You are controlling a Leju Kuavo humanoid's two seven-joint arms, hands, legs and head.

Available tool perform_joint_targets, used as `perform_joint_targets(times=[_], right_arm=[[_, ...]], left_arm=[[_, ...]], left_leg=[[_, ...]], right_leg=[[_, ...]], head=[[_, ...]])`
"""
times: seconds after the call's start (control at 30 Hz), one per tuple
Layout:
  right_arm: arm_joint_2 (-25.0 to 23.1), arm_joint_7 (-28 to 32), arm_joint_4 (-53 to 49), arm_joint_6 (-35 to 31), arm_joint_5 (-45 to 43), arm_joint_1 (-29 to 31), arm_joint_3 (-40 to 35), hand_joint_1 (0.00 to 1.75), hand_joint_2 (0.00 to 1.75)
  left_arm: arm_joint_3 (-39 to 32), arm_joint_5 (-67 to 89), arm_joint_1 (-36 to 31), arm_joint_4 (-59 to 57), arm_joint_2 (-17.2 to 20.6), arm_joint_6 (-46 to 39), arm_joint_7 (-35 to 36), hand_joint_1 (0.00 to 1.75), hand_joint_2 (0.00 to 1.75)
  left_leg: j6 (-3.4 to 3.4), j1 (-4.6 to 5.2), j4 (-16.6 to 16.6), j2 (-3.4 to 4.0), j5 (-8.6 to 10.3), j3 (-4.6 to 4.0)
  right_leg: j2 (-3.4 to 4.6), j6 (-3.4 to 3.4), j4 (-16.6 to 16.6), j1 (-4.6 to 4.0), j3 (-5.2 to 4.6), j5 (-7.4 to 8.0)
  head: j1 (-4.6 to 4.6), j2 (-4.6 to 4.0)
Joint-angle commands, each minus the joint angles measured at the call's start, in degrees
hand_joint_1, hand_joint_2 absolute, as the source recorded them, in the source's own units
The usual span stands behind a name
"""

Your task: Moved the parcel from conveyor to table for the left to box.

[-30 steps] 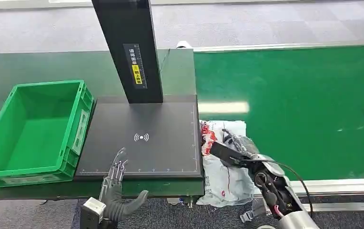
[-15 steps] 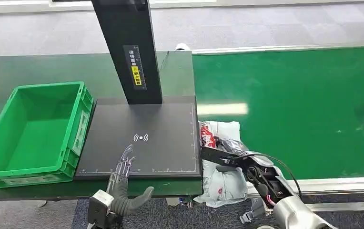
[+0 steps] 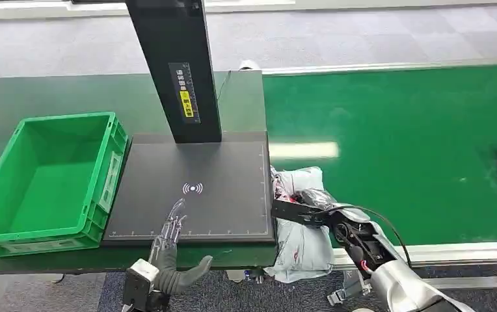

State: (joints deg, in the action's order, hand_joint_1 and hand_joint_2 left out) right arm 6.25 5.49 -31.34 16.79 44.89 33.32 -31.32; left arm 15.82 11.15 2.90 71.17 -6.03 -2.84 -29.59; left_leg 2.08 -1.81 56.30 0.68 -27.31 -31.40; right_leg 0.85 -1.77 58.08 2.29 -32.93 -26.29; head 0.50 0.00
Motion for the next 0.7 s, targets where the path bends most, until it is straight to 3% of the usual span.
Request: perform_joint_targets(times=[0.03, 0.37, 0.4, 0.43, 0.5, 0.57, 0.63, 0.67, 0.7], right_arm=[[0.6, 1.9, 2.7, -1.3, -0.9, -1.8, -2.9, 1.75, 1.75], [1.2, 3.3, -2.1, -6.2, -2.2, -2.6, -1.6, 1.75, 1.75], [1.1, 4.5, -4.3, -11.0, -3.0, -3.3, 0.2, 1.75, 1.75], [1.1, 4.6, -5.0, -11.8, -3.2, -3.3, 0.7, 1.75, 1.75], [0.2, 7.1, -11.6, -21.6, -5.9, -5.2, 6.4, 1.75, 1.75], [0.4, 6.4, -15.2, -21.1, -6.0, -5.9, 7.4, 1.75, 1.75], [-0.7, 10.4, -21.3, -28.7, -7.6, -7.7, 12.1, 1.75, 1.75], [-0.6, 10.2, -22.0, -28.2, -7.7, -7.6, 12.2, 1.75, 1.75], [-1.2, 13.5, -26.2, -31.8, -9.6, -9.2, 14.8, 1.75, 1.75]], left_arm=[[0.2, -0.1, 0.5, -1.3, 0.9, 0.1, 0.5, 0.0, 1.75], [-0.5, 0.0, 2.0, 0.8, 1.2, -0.1, 0.5, 0.0, 1.75], [-0.7, 0.0, 2.7, 1.6, 1.2, -0.1, 0.5, 0.0, 1.75], [-0.7, 0.0, 3.0, 1.8, 1.3, -0.1, 0.5, 0.0, 1.75], [-1.6, -0.1, 4.8, 3.3, 1.0, -0.7, 0.1, 0.0, 1.75], [-1.7, 0.0, 5.5, 3.9, 0.9, -0.9, -0.2, 0.0, 1.75], [-2.0, 0.0, 5.6, 3.9, 0.7, -1.2, -0.7, 0.0, 1.75], [-2.0, 0.0, 5.5, 3.8, 0.7, -1.2, -0.7, 0.0, 1.75], [-2.1, -0.1, 5.2, 3.5, 0.6, -1.2, -1.2, 0.0, 1.75]], left_leg=[[-0.12, -0.02, -0.1, -0.13, 0.02, -0.03], [-0.24, -0.03, -0.1, -0.17, 0.05, -0.38], [-0.29, -0.06, -0.2, -0.19, 0.08, -0.4], [-0.25, -0.04, -0.1, -0.18, 0.04, -0.39], [-0.23, -0.03, -0.1, -0.1, 0.0, -0.38], [-0.18, 0.0, 0.0, 0.01, -0.05, -0.45], [-0.16, 0.02, 0.0, 0.0, -0.05, -0.65], [-0.19, 0.02, 0.0, 0.01, -0.05, -0.71], [-0.15, 0.01, 0.0, 0.04, -0.04, -0.77]], right_leg=[[-0.16, 0.15, -0.1, -0.06, 0.04, 0.01], [-0.22, 0.29, -0.2, -0.11, -0.25, 0.07], [-0.26, 0.34, -0.3, -0.15, -0.25, 0.1], [-0.23, 0.28, -0.2, -0.12, -0.25, 0.06], [-0.14, 0.25, -0.2, -0.1, -0.27, 0.04], [-0.02, 0.19, 0.0, -0.05, -0.39, 0.01], [-0.03, 0.15, 0.0, -0.02, -0.54, 0.0], [-0.03, 0.21, 0.0, -0.04, -0.61, 0.01], [-0.01, 0.16, 0.0, -0.03, -0.71, 0.02]], head=[[0.0, 0.0], [0.02, 0.0], [0.0, 0.0], [0.02, 0.0], [0.0, 0.0], [0.0, 0.0], [0.04, 0.0], [-0.02, 0.0], [0.0, 0.0]])
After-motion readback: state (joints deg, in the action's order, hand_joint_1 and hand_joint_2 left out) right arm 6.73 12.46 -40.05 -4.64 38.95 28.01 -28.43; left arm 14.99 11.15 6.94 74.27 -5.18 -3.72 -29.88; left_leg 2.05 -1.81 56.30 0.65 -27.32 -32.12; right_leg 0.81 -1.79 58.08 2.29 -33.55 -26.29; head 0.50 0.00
